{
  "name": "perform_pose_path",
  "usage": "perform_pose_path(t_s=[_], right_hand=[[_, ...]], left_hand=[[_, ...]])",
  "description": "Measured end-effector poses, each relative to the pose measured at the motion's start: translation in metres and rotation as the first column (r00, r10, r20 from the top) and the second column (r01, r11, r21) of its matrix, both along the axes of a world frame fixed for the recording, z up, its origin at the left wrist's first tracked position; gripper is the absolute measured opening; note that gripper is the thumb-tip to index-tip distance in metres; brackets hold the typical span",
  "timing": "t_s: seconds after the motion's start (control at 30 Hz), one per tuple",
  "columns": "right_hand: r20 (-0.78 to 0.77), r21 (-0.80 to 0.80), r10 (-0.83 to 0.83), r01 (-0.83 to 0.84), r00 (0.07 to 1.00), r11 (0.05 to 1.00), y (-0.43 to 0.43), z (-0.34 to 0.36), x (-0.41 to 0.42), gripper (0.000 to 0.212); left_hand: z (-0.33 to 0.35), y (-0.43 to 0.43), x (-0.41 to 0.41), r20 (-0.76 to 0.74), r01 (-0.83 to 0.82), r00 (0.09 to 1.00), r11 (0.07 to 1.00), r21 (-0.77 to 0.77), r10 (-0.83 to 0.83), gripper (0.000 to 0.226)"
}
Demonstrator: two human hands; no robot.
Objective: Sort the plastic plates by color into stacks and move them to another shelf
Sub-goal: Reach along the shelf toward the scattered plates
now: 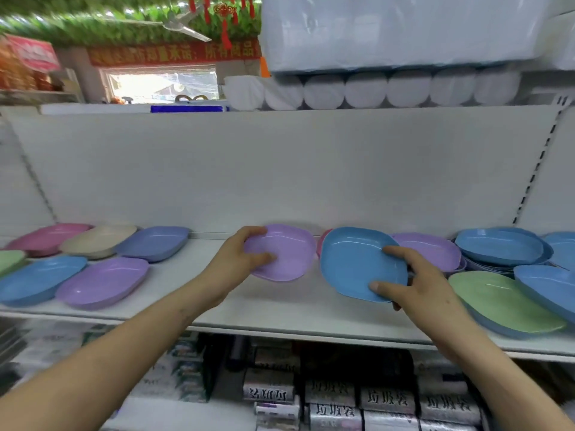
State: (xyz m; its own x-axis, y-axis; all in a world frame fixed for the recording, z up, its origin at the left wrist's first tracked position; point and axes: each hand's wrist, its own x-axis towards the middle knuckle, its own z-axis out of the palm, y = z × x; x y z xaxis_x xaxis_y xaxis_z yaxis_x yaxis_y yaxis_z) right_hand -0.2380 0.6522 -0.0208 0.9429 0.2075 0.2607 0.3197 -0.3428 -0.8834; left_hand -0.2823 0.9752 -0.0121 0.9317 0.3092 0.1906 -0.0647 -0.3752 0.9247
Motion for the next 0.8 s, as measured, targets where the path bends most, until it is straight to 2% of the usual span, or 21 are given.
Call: perform_pose_path(t_s=[0.17,0.33,0.5,0.8], right_hand=[[0.033,-0.045,0.149,-0.147,0.988,0.988,0.052,0.001,-0.016,0.065],[0.058,-0.102,0.223,-0.216,0.973,0.971,0.109,0.008,-0.045,0.072],[0.080,-0.146,0.270,-0.256,0.960,0.956,0.174,0.017,-0.094,0.069],[0.083,-0.191,0.317,-0.297,0.945,0.936,0.306,0.014,-0.202,0.074]], left_hand=[[-0.004,0.040,-0.061,0.005,-0.114,0.993,0.989,0.095,0.114,0.065],[-0.004,0.091,-0.124,-0.022,-0.205,0.978,0.971,0.121,0.210,0.062],[-0.007,0.146,-0.194,0.004,-0.274,0.961,0.955,0.109,0.276,0.064],[-0.020,0.261,-0.329,0.015,-0.315,0.949,0.943,0.103,0.315,0.046]])
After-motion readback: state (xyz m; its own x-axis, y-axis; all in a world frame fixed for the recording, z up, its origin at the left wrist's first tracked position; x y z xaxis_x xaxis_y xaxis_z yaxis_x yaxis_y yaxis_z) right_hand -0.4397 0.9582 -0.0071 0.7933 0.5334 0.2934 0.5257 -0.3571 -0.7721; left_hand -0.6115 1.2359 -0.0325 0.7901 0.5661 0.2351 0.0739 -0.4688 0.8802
